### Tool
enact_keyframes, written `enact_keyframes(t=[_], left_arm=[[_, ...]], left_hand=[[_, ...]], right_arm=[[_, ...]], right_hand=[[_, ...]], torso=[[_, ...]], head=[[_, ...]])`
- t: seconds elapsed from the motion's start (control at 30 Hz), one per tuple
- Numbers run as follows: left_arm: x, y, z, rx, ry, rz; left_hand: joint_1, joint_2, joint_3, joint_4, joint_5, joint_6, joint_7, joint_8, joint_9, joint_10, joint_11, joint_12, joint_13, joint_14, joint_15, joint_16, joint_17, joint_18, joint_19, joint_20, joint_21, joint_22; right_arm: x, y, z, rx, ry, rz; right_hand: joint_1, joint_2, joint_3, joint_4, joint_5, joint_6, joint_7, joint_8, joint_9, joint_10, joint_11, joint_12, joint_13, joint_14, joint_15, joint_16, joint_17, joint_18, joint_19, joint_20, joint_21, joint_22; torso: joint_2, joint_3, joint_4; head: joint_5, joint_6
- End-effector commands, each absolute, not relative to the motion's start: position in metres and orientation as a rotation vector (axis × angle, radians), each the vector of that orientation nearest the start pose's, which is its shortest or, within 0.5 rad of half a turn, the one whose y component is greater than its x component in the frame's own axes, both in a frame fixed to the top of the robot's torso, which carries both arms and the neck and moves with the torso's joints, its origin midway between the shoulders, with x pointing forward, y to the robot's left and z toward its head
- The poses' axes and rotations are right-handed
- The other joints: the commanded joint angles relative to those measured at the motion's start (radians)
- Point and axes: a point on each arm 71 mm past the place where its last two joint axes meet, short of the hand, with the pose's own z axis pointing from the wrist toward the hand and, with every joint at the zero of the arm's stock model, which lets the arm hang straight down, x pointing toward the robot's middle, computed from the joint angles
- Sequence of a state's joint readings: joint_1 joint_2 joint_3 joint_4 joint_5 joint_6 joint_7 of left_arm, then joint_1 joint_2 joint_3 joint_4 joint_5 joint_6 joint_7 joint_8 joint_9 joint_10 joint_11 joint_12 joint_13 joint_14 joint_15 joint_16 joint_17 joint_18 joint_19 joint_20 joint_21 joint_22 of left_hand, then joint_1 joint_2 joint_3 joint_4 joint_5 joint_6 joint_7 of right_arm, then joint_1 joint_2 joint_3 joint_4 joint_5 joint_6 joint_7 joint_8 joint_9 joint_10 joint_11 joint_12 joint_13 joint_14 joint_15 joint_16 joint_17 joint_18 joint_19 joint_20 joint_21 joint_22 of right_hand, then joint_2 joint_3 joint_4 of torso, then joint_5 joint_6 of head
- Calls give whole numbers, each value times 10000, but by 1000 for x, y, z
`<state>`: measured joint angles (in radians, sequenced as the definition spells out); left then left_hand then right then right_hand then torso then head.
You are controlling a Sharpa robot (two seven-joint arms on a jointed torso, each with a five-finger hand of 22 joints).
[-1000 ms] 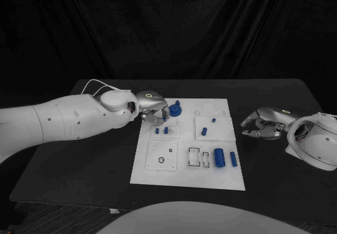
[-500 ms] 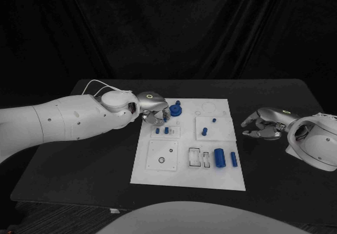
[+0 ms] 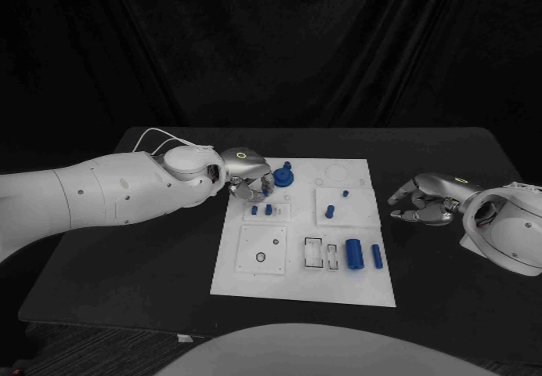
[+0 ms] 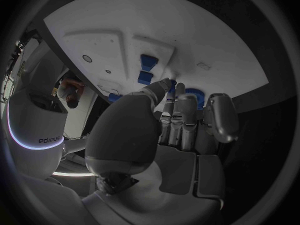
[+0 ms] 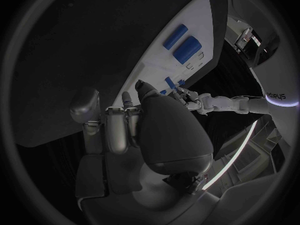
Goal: Assemble the parts on the task board
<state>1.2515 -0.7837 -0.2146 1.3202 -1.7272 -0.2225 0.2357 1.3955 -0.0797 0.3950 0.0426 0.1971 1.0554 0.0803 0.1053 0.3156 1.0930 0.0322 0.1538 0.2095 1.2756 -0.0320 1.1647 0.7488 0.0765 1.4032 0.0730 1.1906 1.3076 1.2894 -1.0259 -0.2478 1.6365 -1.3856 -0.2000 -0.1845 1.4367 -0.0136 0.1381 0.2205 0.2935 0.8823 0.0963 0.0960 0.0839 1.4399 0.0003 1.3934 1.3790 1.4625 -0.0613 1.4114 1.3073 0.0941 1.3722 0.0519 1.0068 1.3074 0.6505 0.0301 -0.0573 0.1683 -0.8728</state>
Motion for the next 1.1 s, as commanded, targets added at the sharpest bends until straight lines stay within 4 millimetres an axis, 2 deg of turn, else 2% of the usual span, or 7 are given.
enact_keyframes(t=[0.03,0.2,0.4,0.7,0.9,1.0,1.1], left_arm=[[489,214,-239,7329,17444,-6045],[490,215,-241,7255,17517,-5930],[491,214,-242,7197,17489,-5876],[492,214,-243,7180,17489,-5859],[492,215,-243,7143,17460,-5831],[492,217,-242,7064,17267,-5816],[492,219,-241,6969,17064,-5781]], left_hand=[[-67,-47,19,26,-49,25,-4,62,12,104,-7,-54,-20,-85,5,-72,-26,38,-87,-11,-53,1557],[-92,-150,43,2,-119,-288,-75,-140,-84,61,-25,-196,-87,-163,-31,-157,-142,58,-133,-10,-161,1534],[-132,-190,95,13,-384,-623,-159,-328,-184,110,-35,-307,-134,-191,-50,-187,-174,59,-139,-19,-198,1535],[-111,-171,127,2,-394,-674,-189,-343,-200,196,-46,-294,-122,-202,-50,-203,-203,63,-145,-22,-223,1531],[-89,-291,128,-66,-470,-788,-262,-373,-235,219,-56,-331,-113,-343,-63,-361,-446,92,-223,-25,-394,1489],[-136,-355,119,-52,-647,-1030,-363,-426,-301,278,-39,-345,-90,-397,-47,-426,-527,101,-256,-22,-473,1474],[-200,-447,102,-20,-867,-1542,-525,-438,-428,335,3,-372,-53,-379,-20,-425,-517,93,-237,-12,-467,1484]], right_arm=[[444,-265,-221,-1126,19526,4607],[444,-265,-221,-1125,19536,4605],[444,-265,-221,-1123,19536,4606],[444,-265,-221,-1125,19541,4605],[444,-266,-221,-1108,19535,4588],[444,-266,-221,-1101,19525,4586],[444,-266,-221,-1097,19520,4585]], right_hand=[[117,-20,71,-9,55,69,10,18,-16,-74,-23,-46,-140,485,1,-55,900,97,-63,-6,-27,1248],[117,-20,71,-9,55,69,10,18,-16,-74,-23,-46,-140,485,1,-55,900,97,-63,-6,-27,1248],[117,-20,71,-9,55,69,10,18,-16,-74,-23,-46,-140,485,1,-55,900,97,-63,-6,-27,1248],[117,-20,71,-9,55,69,10,18,-16,-74,-23,-46,-140,485,1,-55,900,97,-63,-6,-27,1248],[126,-22,85,-14,58,76,12,16,-19,-85,-21,-57,-153,480,2,-64,892,99,-70,-5,-47,1245],[126,-22,85,-14,58,76,12,16,-19,-85,-21,-57,-153,480,2,-64,892,99,-70,-5,-47,1245],[126,-22,85,-14,58,76,12,16,-19,-85,-21,-57,-153,480,2,-64,892,99,-70,-5,-47,1245]], torso=[[5,0,-2],[9,4,4],[6,-1,-8],[7,2,-10],[0,1,-8],[-3,-1,-10],[-3,-5,-12]], head=[[-11,2],[-19,2],[-3,2],[-26,2],[-20,2],[-14,2],[-19,2]])
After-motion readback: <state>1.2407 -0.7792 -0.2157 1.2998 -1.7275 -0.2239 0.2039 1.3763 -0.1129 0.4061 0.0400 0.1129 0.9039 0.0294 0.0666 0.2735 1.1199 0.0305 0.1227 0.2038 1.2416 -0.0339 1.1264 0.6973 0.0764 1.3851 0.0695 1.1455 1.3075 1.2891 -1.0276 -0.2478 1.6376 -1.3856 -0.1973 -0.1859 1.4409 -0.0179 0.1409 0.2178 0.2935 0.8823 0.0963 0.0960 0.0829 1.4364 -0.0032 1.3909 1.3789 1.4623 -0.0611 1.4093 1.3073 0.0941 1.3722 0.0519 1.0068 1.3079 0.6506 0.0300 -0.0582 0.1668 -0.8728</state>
